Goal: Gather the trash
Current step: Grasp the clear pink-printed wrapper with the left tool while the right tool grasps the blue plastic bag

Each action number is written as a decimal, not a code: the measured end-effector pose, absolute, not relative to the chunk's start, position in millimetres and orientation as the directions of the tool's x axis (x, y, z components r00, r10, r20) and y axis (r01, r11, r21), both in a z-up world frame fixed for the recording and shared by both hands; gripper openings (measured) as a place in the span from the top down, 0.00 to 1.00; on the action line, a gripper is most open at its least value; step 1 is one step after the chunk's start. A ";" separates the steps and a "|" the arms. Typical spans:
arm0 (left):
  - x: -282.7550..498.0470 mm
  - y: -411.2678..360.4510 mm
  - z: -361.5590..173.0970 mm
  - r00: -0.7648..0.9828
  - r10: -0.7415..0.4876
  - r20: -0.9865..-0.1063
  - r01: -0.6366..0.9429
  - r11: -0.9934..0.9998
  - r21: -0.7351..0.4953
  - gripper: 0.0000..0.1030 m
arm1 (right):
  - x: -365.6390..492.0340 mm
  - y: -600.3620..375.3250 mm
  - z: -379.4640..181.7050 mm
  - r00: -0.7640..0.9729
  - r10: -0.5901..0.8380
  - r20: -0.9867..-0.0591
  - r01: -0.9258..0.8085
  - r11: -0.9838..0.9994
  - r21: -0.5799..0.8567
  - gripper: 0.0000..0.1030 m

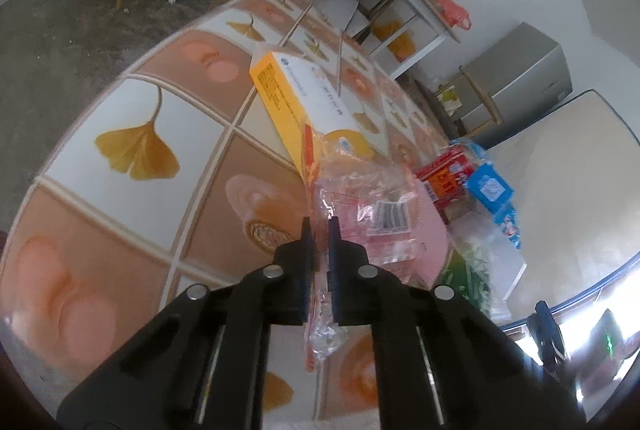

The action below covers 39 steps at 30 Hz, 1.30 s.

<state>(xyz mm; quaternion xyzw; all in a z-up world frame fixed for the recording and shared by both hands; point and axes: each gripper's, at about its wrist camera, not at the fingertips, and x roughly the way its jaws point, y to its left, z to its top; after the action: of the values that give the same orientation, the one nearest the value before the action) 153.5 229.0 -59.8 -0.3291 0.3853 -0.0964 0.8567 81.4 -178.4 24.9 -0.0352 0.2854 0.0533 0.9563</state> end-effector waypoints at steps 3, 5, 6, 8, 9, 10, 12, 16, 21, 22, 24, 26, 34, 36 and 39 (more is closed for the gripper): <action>141.2 231.8 -51.2 0.713 -0.416 -0.565 -0.077 0.754 -0.652 0.96 | 85.6 -180.8 40.0 0.854 0.080 -0.513 -0.126 0.991 -0.055 0.06; 131.9 236.2 -45.9 0.738 -0.413 -0.533 -0.069 0.740 -0.669 0.97 | 91.3 -181.7 52.2 0.874 0.079 -0.479 -0.132 0.988 -0.077 0.06; 127.7 238.6 -43.8 0.750 -0.414 -0.515 -0.064 0.730 -0.680 0.97 | 95.5 -179.9 58.2 0.884 0.084 -0.459 -0.141 0.986 -0.091 0.06; 119.8 243.6 -39.7 0.776 -0.417 -0.473 -0.048 0.709 -0.703 0.97 | 105.2 -178.0 65.8 0.892 0.100 -0.441 -0.166 0.980 -0.114 0.06; 115.9 246.6 -38.2 0.789 -0.420 -0.449 -0.038 0.696 -0.717 0.97 | 112.7 -177.7 68.6 0.885 0.122 -0.449 -0.187 0.977 -0.105 0.07; 114.2 248.1 -37.6 0.796 -0.421 -0.435 -0.032 0.688 -0.725 0.97 | 118.5 -179.1 70.5 0.877 0.144 -0.458 -0.205 0.975 -0.086 0.07; 110.7 251.7 -37.8 0.806 -0.427 -0.410 -0.022 0.670 -0.742 0.97 | 138.7 -186.2 73.7 0.844 0.214 -0.492 -0.246 0.969 0.000 0.07; 105.9 257.8 -41.6 0.814 -0.437 -0.384 -0.013 0.646 -0.763 0.97 | 186.7 -201.4 70.5 0.757 0.343 -0.556 -0.279 0.939 0.199 0.07; 105.2 260.6 -45.2 0.813 -0.447 -0.373 -0.010 0.630 -0.776 0.97 | 252.5 -212.2 44.1 0.633 0.410 -0.657 -0.227 0.909 0.348 0.07; 105.8 260.9 -46.4 0.812 -0.450 -0.372 -0.009 0.627 -0.779 0.97 | 261.5 -213.1 36.0 0.602 0.417 -0.681 -0.210 0.906 0.369 0.07; 106.8 260.8 -47.9 0.810 -0.455 -0.371 -0.009 0.623 -0.782 0.97 | 274.0 -215.3 21.6 0.543 0.441 -0.715 -0.172 0.891 0.419 0.07; 105.7 261.0 -49.0 0.808 -0.457 -0.371 -0.008 0.621 -0.784 0.97 | 278.0 -214.8 12.0 0.513 0.459 -0.725 -0.150 0.880 0.451 0.07; 107.5 261.8 -51.2 0.806 -0.460 -0.373 -0.009 0.621 -0.784 0.97 | 266.3 -227.0 4.7 0.520 0.471 -0.713 -0.089 0.860 0.503 0.49; 107.9 262.0 -51.0 0.807 -0.457 -0.374 -0.009 0.623 -0.782 0.97 | 265.7 -230.7 7.0 0.532 0.469 -0.706 -0.075 0.856 0.512 0.59; 107.9 261.2 -50.0 0.809 -0.453 -0.375 -0.010 0.627 -0.779 0.97 | 261.8 -239.0 12.6 0.552 0.469 -0.690 -0.062 0.848 0.526 0.74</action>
<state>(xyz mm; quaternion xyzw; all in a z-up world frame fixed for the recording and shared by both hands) 107.9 261.2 -50.0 -0.4118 0.2808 -0.1293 0.8572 261.8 -239.0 12.6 0.2273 0.4470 0.1561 0.8510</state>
